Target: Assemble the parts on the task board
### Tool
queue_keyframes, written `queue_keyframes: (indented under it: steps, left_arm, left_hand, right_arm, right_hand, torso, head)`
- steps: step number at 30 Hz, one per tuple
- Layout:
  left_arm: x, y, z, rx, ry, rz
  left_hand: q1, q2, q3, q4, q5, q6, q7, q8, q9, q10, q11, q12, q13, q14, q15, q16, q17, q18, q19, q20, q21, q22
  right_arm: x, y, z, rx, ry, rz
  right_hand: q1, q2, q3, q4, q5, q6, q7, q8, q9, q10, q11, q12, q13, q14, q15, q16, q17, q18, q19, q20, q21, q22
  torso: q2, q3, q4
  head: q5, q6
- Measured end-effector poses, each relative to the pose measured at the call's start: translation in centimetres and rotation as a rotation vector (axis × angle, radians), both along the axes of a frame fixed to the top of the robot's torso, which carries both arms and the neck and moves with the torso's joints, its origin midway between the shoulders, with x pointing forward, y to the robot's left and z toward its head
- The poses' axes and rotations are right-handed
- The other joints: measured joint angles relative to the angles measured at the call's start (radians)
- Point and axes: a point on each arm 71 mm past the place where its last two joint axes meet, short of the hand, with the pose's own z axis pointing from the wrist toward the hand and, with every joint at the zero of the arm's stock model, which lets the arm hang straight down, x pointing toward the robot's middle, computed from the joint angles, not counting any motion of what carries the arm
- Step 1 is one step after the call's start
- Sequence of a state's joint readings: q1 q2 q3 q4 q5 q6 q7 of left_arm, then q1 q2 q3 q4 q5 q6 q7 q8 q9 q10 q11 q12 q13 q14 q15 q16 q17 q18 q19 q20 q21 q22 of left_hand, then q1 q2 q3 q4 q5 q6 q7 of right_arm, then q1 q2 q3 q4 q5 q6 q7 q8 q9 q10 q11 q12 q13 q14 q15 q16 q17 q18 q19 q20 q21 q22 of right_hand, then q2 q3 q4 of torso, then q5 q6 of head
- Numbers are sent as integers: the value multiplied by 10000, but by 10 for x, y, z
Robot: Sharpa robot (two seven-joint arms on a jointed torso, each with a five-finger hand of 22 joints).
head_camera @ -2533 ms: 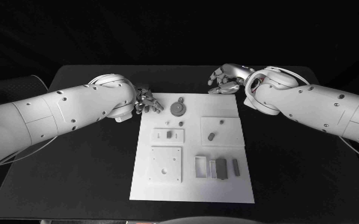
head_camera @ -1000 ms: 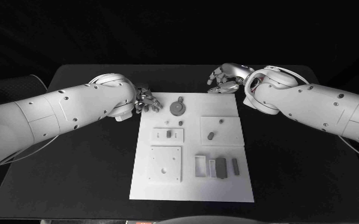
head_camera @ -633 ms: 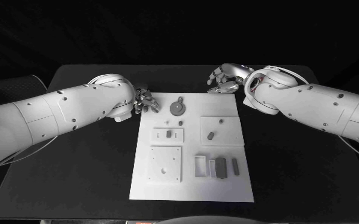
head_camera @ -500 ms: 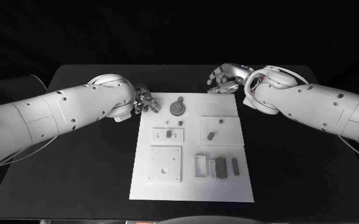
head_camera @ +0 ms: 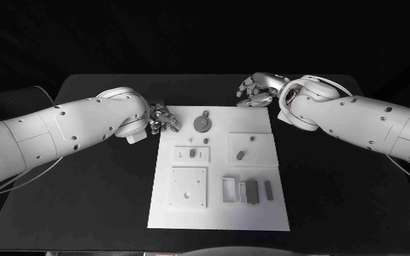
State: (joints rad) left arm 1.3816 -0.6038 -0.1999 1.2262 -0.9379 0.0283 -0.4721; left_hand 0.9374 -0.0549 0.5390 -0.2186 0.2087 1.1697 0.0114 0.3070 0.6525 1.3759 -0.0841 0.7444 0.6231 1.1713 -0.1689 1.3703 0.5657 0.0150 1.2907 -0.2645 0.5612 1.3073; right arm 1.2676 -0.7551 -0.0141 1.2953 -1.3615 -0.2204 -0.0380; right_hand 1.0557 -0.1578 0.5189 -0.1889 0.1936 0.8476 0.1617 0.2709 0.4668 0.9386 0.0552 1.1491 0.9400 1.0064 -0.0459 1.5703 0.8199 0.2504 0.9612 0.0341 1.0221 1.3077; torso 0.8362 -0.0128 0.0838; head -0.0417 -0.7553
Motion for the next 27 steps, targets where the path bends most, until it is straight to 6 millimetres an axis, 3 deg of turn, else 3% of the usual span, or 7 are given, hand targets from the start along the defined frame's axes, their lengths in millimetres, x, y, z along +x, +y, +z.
queue_keyframes:
  steps: [10,21,27]
  left_arm:
    - [-23,1,-7,-1011,1234,263]
    - [-52,2,-19,-1112,1993,91]
    - [-59,0,-20,-937,1941,-53]
  left_hand:
    - [-26,27,-13,-13,169,96,-95,2,0,91,-91,230,85,-20,-29,201,121,0,56,13,247,3]
    - [-54,55,-54,-54,-47,157,-119,2,-1,159,-159,378,128,13,-61,356,213,-1,126,15,456,7]
    - [-54,55,-54,-55,-87,171,-111,3,-1,165,-164,417,140,17,-61,356,225,-1,146,34,479,6]
  right_arm:
    - [0,-1,0,-9,4,-23]
    - [0,-3,0,-24,19,-51]
    - [0,-3,0,-33,33,-57]
  right_hand:
    - [0,0,0,0,0,29,30,0,0,1,-1,0,0,15,-14,0,0,1,19,-17,0,0]
    - [0,0,0,0,0,28,29,0,1,1,-1,0,-9,14,-12,0,0,-1,18,-17,0,0]
    - [0,0,0,0,0,28,28,0,-9,1,-1,0,-8,12,-10,0,0,1,17,-16,0,0]
  torso:
    - [-4,3,7]
    - [-4,-12,15]
    - [-3,-11,16]
  head:
    - [-52,100]
    - [-148,197]
    - [-101,183]
